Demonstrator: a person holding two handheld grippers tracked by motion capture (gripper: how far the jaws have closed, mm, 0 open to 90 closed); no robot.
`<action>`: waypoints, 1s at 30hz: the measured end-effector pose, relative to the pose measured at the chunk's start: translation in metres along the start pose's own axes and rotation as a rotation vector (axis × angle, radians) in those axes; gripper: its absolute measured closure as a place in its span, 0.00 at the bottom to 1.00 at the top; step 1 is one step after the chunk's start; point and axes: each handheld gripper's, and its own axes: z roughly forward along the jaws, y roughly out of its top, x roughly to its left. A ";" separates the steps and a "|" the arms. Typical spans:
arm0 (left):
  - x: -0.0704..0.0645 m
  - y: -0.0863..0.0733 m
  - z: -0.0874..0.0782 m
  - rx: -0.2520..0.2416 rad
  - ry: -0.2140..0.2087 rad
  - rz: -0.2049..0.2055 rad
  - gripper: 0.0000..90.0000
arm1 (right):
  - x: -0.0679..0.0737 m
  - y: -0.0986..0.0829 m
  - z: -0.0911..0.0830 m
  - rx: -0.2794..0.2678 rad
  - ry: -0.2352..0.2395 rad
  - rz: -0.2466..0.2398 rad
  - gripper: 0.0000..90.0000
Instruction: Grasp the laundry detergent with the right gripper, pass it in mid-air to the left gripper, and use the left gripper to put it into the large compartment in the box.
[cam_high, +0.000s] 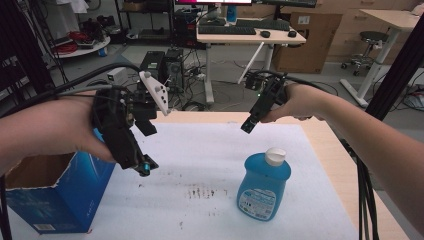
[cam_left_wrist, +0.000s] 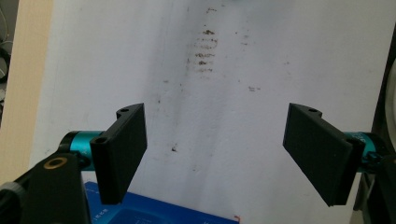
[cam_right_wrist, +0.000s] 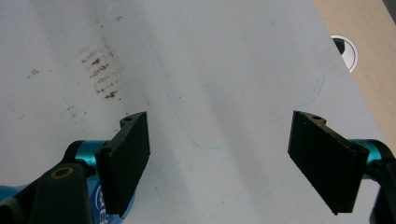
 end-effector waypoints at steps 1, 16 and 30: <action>0.000 0.000 -0.001 0.000 -0.002 0.003 0.24 | 0.000 0.000 -0.002 -0.011 0.005 -0.005 0.23; 0.002 -0.003 0.000 0.000 0.001 -0.014 0.24 | -0.002 -0.018 -0.031 -0.127 0.005 0.005 0.23; 0.005 -0.008 0.000 0.006 0.000 -0.019 0.24 | 0.001 -0.060 -0.081 -0.303 -0.007 0.002 0.23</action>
